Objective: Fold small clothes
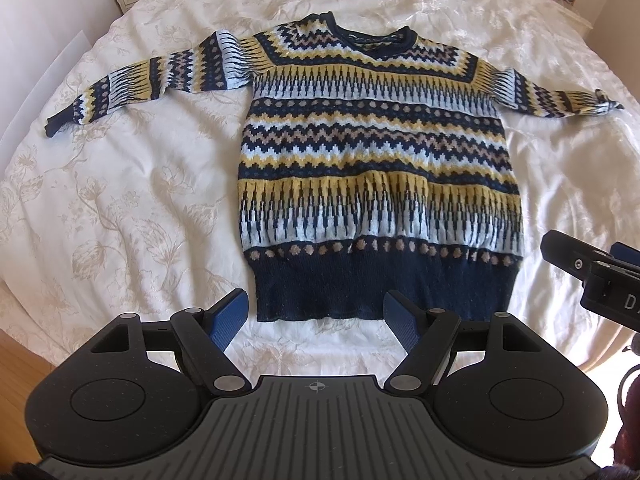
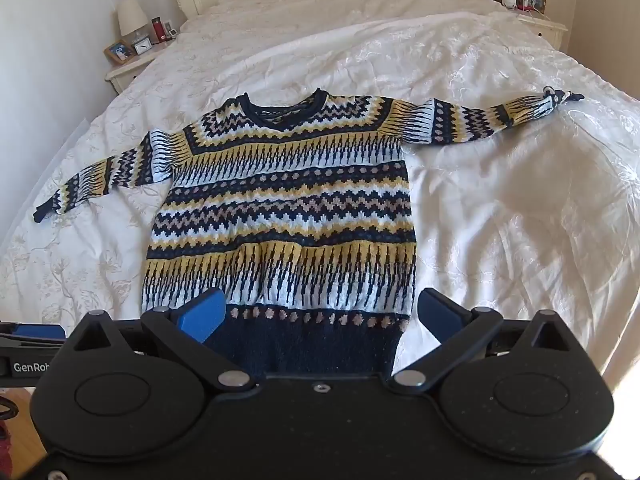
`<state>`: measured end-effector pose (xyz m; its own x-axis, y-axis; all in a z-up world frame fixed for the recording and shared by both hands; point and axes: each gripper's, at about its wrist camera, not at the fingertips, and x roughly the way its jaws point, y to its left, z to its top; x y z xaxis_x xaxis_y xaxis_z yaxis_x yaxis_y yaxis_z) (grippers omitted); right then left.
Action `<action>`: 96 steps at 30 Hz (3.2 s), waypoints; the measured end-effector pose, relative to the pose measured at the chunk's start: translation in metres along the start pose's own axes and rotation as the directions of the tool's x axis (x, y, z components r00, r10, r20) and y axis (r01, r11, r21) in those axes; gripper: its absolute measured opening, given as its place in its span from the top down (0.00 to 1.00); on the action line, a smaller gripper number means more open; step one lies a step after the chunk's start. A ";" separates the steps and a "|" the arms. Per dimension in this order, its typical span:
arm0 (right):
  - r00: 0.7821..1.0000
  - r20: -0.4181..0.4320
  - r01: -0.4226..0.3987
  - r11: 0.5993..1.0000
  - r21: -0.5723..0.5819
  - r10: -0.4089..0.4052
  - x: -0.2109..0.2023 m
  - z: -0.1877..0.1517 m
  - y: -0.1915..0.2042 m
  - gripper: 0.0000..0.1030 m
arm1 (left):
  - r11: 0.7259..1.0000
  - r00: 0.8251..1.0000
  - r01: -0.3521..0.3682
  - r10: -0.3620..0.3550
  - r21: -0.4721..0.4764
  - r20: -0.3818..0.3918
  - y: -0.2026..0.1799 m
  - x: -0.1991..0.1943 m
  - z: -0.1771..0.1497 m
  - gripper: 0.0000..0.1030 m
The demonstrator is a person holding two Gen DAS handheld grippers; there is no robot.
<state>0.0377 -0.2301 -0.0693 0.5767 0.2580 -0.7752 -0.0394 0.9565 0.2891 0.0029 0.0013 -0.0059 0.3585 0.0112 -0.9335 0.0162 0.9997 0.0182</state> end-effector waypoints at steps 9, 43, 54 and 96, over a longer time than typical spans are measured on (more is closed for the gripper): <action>1.000 0.001 -0.005 1.000 -0.006 0.005 0.002 0.000 0.006 0.01 | 1.000 1.000 -0.003 0.003 -0.001 0.000 -0.001 0.000 0.000 0.29; 0.999 -0.025 -0.029 0.999 0.021 0.029 0.011 -0.005 0.014 0.01 | 1.000 1.000 -0.009 0.009 0.004 -0.021 -0.001 0.009 0.000 0.29; 0.991 -0.096 -0.088 0.993 0.074 0.094 0.033 -0.001 -0.005 0.01 | 1.000 0.997 -0.010 0.009 -0.016 -0.070 -0.003 0.027 0.013 0.29; 0.980 -0.097 0.197 0.855 0.480 -0.172 0.216 0.278 -0.453 0.06 | 0.981 0.996 -0.065 0.053 -0.183 -0.068 -0.121 0.099 0.160 0.37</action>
<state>0.4068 -0.6453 -0.2115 0.4928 0.1020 -0.8642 0.4720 0.8030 0.3639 0.1856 -0.1220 -0.0431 0.2946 0.0655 -0.9534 -0.1781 0.9839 0.0126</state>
